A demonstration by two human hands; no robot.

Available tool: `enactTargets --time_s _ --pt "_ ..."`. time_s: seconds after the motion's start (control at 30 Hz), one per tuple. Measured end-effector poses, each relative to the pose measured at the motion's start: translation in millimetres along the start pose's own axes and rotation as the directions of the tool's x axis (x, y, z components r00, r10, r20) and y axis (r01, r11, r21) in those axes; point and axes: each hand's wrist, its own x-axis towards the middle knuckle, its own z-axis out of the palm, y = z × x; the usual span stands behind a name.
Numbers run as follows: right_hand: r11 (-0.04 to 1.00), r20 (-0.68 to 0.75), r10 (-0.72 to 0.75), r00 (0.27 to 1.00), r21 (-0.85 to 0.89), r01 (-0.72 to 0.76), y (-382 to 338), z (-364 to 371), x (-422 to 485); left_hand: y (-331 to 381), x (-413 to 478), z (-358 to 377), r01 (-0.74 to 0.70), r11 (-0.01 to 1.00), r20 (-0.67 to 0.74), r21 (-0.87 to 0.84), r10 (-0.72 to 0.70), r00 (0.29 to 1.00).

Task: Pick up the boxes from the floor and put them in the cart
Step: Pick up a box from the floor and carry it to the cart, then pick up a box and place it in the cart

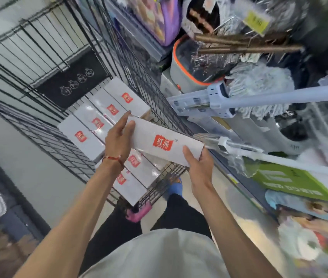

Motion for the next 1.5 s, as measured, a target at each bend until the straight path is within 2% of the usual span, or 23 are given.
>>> enactTargets --time_s 0.27,0.37,0.6,0.73,0.93,1.07,1.27,1.33,1.43,1.5 --pt "0.995 -0.209 0.094 0.973 0.049 -0.086 13 39 -1 2 85 5 0.019 0.996 0.303 0.087 -0.045 0.952" --pt "0.995 -0.249 0.095 0.964 0.051 -0.085 17 47 8 5 107 17 0.07 0.995 0.375 0.068 -0.091 0.923" --pt "0.998 -0.336 0.045 0.941 0.057 -0.028 33 63 25 -8 158 51 0.05 0.984 0.486 0.168 -0.127 0.864" --pt "0.995 -0.393 0.084 0.916 0.088 -0.054 41 71 42 -25 182 62 0.073 0.971 0.474 0.229 -0.176 0.863" --pt "0.986 -0.446 0.166 0.88 0.087 -0.143 60 83 72 -58 204 70 0.087 0.919 0.376 0.385 -0.243 0.894" --pt "0.974 -0.465 0.221 0.857 0.067 -0.214 75 85 92 -67 211 76 0.054 0.879 0.317 0.474 -0.228 0.921" --pt "0.938 -0.392 0.319 0.863 -0.002 -0.348 87 88 113 -77 225 66 -0.071 0.692 0.362 0.718 -0.284 0.888" --pt "0.929 -0.356 0.33 0.874 -0.044 -0.369 91 87 117 -79 225 61 -0.062 0.728 0.392 0.683 -0.294 0.872" --pt "0.918 -0.278 0.348 0.895 -0.093 -0.386 97 81 119 -83 212 50 0.069 0.819 0.342 0.569 -0.312 0.886" --pt "0.911 -0.223 0.363 0.905 -0.119 -0.395 99 74 120 -90 203 44 0.041 0.816 0.309 0.576 -0.264 0.914"
